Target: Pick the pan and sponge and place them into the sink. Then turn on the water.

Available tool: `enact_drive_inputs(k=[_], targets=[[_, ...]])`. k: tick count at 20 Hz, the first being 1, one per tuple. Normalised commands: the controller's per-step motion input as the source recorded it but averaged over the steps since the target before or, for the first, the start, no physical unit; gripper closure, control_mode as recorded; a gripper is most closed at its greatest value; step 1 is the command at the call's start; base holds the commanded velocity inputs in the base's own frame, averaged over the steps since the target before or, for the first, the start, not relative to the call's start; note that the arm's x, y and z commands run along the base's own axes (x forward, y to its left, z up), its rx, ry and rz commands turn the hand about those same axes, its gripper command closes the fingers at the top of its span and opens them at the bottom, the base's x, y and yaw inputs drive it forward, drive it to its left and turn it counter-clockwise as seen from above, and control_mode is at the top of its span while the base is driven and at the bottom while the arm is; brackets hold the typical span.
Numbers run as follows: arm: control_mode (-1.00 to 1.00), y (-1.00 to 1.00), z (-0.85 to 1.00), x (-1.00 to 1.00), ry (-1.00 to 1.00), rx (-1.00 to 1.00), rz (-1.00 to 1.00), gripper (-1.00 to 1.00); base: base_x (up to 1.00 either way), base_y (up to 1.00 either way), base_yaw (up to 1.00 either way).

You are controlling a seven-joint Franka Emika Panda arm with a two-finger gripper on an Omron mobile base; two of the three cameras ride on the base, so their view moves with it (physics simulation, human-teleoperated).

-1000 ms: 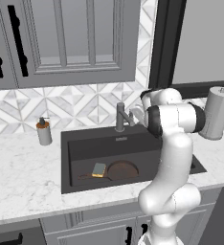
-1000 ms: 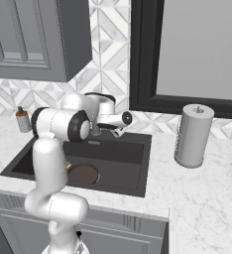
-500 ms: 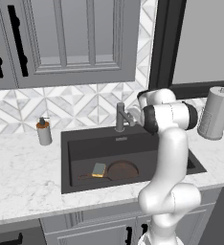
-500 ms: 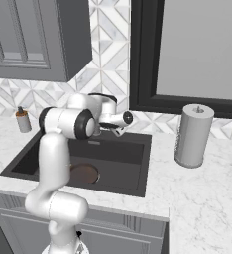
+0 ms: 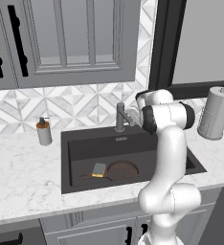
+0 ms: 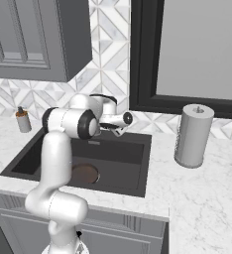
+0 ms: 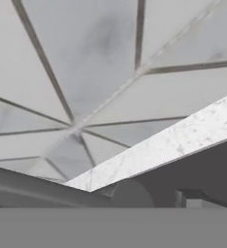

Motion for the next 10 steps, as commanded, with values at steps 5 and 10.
enact_drive_inputs(k=[5,10], targets=[[-1.00,0.00,-0.05,0.21,0.00,0.00,0.00,1.00,0.00,0.00,0.00],[-1.00,-0.01,0.00,0.08,0.00,0.00,0.00,1.00,0.00,0.00,0.00]])
